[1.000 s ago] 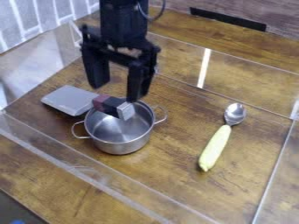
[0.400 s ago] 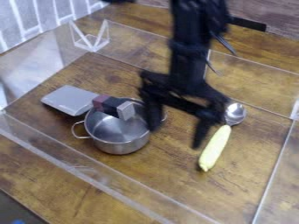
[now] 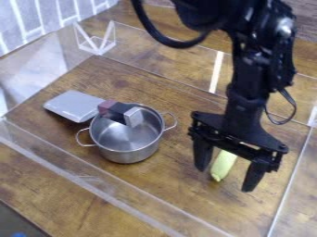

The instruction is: Put the spoon into the silver pot

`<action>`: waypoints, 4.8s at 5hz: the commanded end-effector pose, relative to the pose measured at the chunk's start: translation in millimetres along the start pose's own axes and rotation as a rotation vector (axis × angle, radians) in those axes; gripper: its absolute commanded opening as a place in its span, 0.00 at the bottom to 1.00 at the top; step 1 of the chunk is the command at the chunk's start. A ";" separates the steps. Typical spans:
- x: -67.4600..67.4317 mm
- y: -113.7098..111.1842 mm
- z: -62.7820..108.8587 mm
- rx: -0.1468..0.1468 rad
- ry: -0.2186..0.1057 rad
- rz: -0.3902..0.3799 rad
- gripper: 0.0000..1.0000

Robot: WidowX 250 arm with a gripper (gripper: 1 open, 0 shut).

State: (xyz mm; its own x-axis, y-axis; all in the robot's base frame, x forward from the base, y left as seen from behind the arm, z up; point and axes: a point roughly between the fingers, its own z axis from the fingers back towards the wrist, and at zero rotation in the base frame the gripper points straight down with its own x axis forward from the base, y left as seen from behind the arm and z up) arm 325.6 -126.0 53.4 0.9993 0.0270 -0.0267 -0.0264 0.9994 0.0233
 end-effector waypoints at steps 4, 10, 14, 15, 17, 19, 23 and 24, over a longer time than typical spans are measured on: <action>64.0 7.3 -4.2 -0.039 -0.100 -0.120 1.00; 55.5 6.1 -1.2 -0.036 -0.035 0.056 1.00; 52.0 -13.1 -5.6 -0.028 0.012 0.113 1.00; 52.0 1.6 2.2 -0.026 0.004 0.190 1.00; 38.7 18.7 15.8 -0.026 -0.024 0.329 1.00; 30.0 22.3 29.0 -0.031 -0.032 0.416 1.00; 16.7 42.0 83.5 -0.095 -0.094 0.619 0.00; 4.2 74.1 87.9 -0.129 -0.102 0.706 0.00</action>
State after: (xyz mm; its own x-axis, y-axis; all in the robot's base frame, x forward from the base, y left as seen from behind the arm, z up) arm 329.1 -56.7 118.7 0.7462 0.6657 0.0005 -0.6645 0.7450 -0.0575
